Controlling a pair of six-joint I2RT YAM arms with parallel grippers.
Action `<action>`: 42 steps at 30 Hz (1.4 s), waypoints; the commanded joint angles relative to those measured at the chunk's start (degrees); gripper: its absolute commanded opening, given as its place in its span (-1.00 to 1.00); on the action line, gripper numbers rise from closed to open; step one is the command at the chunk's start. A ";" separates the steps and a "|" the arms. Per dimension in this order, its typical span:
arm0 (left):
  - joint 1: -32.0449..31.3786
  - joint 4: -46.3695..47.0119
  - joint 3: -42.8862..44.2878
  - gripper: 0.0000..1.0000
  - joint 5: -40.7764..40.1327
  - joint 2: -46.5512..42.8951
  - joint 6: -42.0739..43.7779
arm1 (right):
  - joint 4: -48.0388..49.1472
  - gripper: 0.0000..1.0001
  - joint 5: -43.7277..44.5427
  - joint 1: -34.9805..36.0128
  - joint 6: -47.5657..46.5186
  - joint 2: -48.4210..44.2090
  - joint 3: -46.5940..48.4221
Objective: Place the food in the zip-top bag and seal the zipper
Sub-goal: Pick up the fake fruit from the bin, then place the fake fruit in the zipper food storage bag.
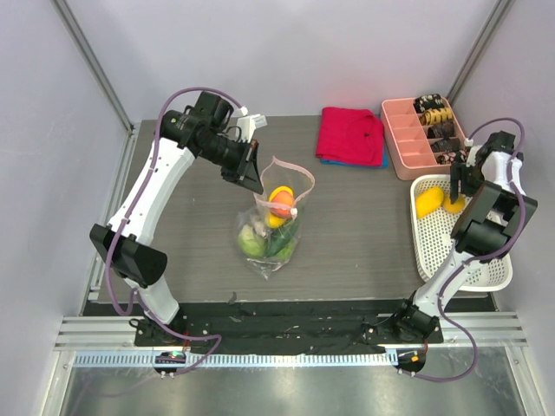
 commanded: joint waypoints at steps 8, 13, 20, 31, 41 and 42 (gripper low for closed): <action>0.36 -4.53 1.96 -1.00 0.86 -1.29 0.44 | 5.22 0.61 -7.12 0.20 7.70 4.56 -0.39; 0.36 -5.23 2.05 -1.00 0.33 -1.20 1.06 | 6.64 0.60 -7.21 0.20 8.67 5.44 -0.67; 0.36 -5.06 2.22 -1.00 0.16 -1.37 0.97 | 6.03 0.33 -7.64 0.20 8.50 4.57 0.65; 0.36 -3.21 0.64 -1.00 0.68 -1.64 0.27 | -7.67 -0.39 -35.13 6.77 9.72 -15.99 5.28; 0.36 -1.72 -1.99 -1.00 -0.99 -4.01 0.53 | 8.56 -0.37 -47.12 39.87 26.67 -31.47 1.00; 0.36 -1.54 -2.26 -1.00 -1.07 -4.19 0.53 | 8.83 -0.37 -46.41 42.97 27.04 -31.47 1.27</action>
